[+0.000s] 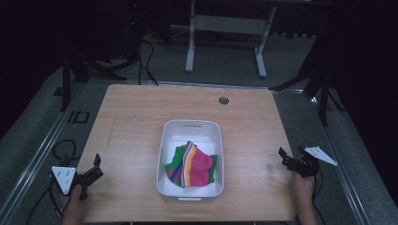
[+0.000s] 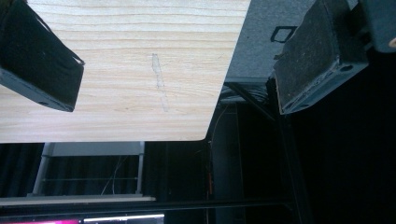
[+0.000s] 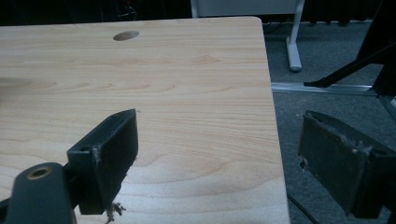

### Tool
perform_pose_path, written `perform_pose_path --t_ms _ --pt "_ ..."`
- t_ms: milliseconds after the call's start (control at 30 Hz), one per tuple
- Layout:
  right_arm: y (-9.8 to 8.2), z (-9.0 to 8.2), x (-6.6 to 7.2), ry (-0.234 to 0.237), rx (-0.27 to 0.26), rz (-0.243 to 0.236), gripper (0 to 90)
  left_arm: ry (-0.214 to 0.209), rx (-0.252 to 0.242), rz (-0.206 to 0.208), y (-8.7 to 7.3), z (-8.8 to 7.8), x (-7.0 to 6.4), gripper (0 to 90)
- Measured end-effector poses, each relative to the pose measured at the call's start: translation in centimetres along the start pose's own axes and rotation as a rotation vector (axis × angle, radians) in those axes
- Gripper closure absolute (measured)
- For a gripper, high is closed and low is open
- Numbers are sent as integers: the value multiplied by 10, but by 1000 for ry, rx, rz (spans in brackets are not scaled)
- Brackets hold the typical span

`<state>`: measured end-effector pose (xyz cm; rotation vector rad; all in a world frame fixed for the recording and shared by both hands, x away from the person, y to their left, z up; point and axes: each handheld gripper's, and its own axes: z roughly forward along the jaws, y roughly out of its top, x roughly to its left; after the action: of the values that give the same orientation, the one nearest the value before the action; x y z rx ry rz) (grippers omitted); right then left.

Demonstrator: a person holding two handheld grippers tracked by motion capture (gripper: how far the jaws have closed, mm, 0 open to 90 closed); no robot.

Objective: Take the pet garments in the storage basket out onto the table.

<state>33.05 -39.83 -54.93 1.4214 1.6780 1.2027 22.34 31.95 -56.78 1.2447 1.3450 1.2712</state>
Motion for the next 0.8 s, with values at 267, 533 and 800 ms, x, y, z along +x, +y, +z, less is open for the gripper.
perform_pose_path --t_ms 267,533,800 --pt "2 3 0 17 48 -25 115 -4 -2 -5 0 0 1 18" --pt "17 4 -3 164 270 -153 130 -9 -5 -11 0 -1 1 18" --pt "32 -5 7 372 721 -448 127 -22 -1 -7 0 0 1 18"
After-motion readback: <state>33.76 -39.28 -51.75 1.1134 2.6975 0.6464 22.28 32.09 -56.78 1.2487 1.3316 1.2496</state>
